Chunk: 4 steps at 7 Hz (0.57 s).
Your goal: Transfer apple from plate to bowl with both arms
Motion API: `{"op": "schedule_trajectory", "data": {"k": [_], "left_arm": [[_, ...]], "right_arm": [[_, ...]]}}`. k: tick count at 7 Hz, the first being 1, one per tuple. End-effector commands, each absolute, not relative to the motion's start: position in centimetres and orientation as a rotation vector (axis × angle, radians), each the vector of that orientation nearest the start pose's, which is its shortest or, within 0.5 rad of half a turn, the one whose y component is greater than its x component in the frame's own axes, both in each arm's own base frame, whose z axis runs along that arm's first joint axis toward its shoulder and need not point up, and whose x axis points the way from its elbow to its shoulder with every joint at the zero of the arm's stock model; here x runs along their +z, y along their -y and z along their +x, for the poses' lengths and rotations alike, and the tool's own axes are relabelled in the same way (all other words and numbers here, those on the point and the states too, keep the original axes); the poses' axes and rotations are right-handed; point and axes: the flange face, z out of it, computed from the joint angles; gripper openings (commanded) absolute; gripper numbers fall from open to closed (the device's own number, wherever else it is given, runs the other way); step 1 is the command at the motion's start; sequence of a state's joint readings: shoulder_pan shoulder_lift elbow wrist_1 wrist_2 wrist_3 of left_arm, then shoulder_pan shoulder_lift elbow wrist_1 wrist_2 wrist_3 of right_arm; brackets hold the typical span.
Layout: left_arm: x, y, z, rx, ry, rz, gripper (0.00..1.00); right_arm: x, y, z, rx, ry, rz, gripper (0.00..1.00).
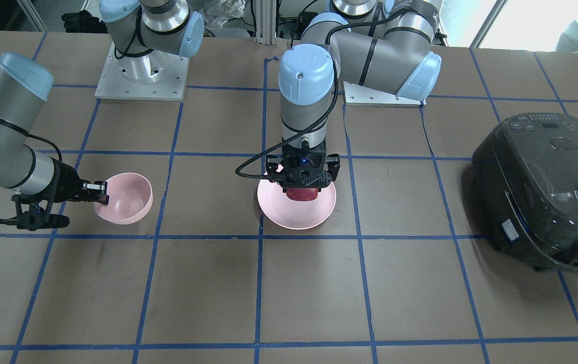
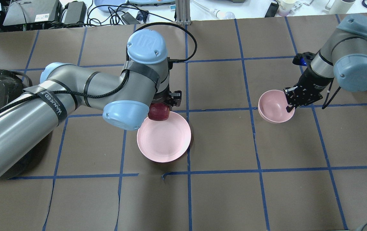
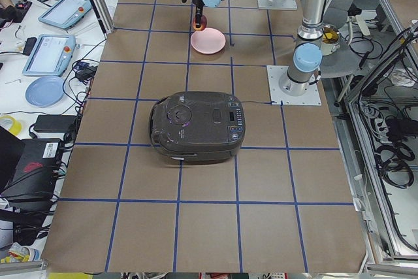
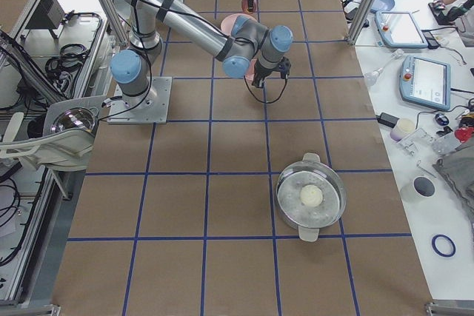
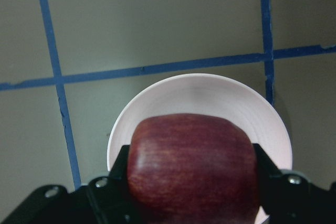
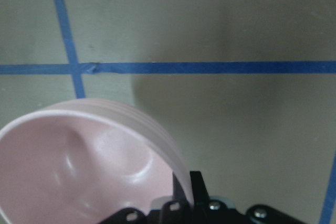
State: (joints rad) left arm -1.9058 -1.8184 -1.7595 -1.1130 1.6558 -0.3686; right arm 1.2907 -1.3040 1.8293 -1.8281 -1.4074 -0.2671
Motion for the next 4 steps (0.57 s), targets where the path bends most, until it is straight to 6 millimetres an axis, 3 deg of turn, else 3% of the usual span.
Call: {"op": "schedule_trajectory", "data": {"k": [1,2,3,4], "left_arm": [[31.8,49.0,-30.5,-0.037,-3.062,-0.171,0.2],[31.6,48.9,-30.6,-0.032,-3.062,-0.169,0.2],[31.5,48.8,-30.7,-0.028,-3.062,-0.18,0.2],[31.4,48.6,-31.1,-0.028,-3.063,-0.199,0.2]], "right_arm": [[24.6,53.8,6.7,0.371,-2.867,0.076,0.0],[23.5,52.6,10.5,0.363,-2.838,0.026,0.0],[22.3,51.4,13.4,0.357,-2.855,0.153,0.0],[21.3,50.5,14.9,0.341,-2.868,0.179,0.0]]}}
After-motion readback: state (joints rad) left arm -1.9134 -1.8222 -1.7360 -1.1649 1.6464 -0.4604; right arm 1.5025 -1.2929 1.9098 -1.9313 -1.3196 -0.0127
